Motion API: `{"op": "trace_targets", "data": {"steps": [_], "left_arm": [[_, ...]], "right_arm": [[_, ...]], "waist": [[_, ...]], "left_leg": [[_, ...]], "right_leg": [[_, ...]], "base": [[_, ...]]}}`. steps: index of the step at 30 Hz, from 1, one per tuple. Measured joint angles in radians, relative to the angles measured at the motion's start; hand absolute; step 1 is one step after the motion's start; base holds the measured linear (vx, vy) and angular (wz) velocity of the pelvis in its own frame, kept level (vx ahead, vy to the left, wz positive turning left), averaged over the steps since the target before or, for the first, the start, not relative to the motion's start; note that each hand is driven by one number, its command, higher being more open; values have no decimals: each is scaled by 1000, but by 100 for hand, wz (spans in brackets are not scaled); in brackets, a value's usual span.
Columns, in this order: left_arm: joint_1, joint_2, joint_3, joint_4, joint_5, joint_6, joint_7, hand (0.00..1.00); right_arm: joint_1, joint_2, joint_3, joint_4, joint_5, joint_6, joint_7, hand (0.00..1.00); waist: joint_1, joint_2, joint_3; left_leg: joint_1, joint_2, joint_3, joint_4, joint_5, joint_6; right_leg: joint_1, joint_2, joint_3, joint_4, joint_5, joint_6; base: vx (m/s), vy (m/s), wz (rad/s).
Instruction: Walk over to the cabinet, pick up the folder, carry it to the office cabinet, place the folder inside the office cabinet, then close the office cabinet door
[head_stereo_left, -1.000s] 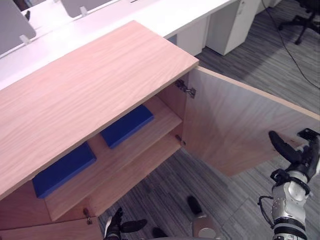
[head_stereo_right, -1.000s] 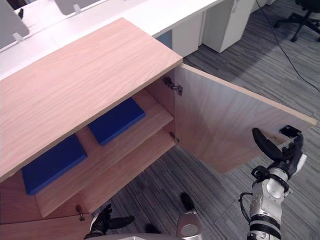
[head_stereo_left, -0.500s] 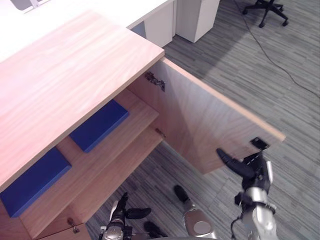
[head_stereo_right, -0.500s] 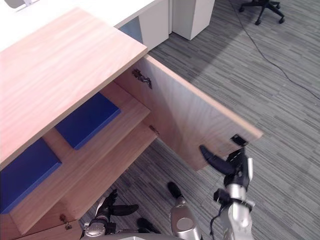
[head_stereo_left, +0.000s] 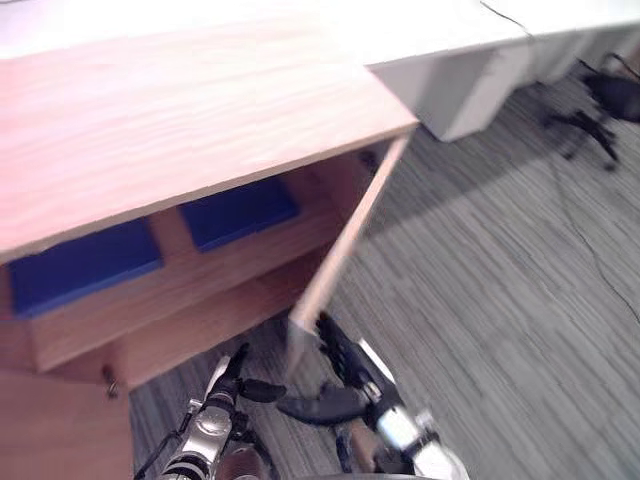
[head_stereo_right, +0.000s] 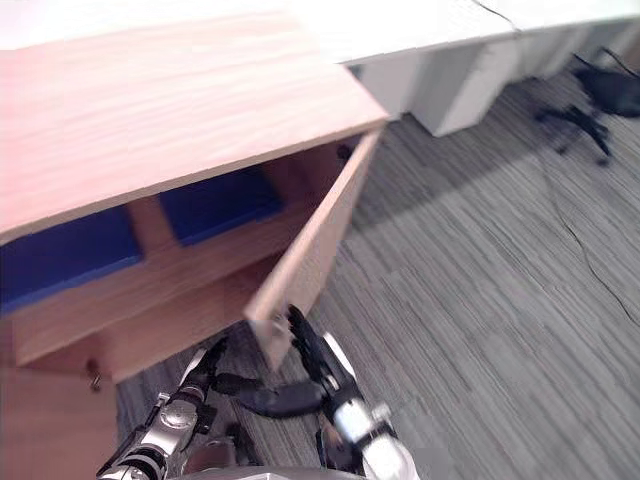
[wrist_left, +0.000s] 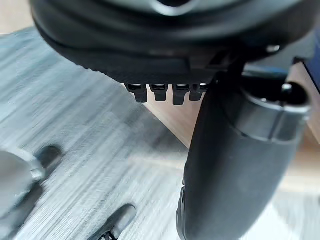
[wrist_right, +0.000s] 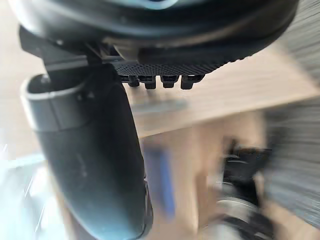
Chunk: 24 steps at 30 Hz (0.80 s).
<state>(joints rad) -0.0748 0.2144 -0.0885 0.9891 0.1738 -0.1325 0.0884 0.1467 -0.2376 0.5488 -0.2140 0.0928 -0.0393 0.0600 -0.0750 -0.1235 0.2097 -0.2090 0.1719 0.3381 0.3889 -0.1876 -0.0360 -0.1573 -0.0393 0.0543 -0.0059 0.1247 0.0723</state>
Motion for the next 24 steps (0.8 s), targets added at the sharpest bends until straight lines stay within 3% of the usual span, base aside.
{"op": "trace_targets", "data": {"steps": [2, 5, 9, 12, 15, 17, 20, 24], "left_arm": [[29, -1, 3, -1, -20, 15, 0, 100], [47, 0, 29, -20, -57, 22, 2, 100], [85, 1, 65, -44, -65, 17, 19, 100], [95, -7, 67, -51, -93, 5, 27, 100], [143, -34, 110, -104, -140, 0, 40, 100], [180, -54, 149, -161, -173, -5, 41, 100], [236, -107, 224, -261, -246, -13, 47, 100], [335, -125, 338, -417, -314, -25, 71, 100]], "right_arm": [[-163, 53, -102, 128, -47, -13, -34, 100], [-303, 82, -233, 270, -80, -24, -104, 100], [-358, 81, -393, 426, -87, -42, -211, 100], [-414, 45, -404, 563, -89, -39, -244, 100], [-413, 70, -395, 600, -93, -38, -258, 100], [-401, 70, -385, 600, -98, -40, -261, 100], [-333, 74, -383, 609, -102, -45, -253, 100], [-255, 99, -373, 697, -164, -99, -248, 100]], "waist": [[38, 1, 0], [68, 3, 1], [76, 11, 2], [87, 34, 0], [93, 53, 3], [99, 59, 4], [131, 93, -1], [158, 124, -8]], "left_leg": [[-46, -22, -76, -4, 22, 4], [-66, -59, -141, -30, 51, 20], [-39, -99, -167, -95, 89, 32], [-30, -125, -212, -164, 132, 30], [-15, -139, -257, -248, 189, 18], [-8, -150, -287, -293, 225, 13], [23, -156, -361, -391, 286, 8], [45, -151, -472, -464, 340, -13]], "right_leg": [[0, -18, -82, 0, -13, 0], [8, -44, -152, 8, -13, 1], [21, -71, -175, 12, -14, 3], [21, -82, -208, 18, -14, 3], [21, -86, -235, 21, -19, 3], [23, -92, -260, 22, -43, 7], [53, -87, -339, 22, -84, 4], [99, -70, -450, 20, -115, 1]], "base": [[11, -3, 106], [48, 38, 83], [34, 57, 31], [-19, 22, 49], [-40, -27, 48], [-62, -62, 52], [-62, -69, 73], [-10, -103, 79]]}}
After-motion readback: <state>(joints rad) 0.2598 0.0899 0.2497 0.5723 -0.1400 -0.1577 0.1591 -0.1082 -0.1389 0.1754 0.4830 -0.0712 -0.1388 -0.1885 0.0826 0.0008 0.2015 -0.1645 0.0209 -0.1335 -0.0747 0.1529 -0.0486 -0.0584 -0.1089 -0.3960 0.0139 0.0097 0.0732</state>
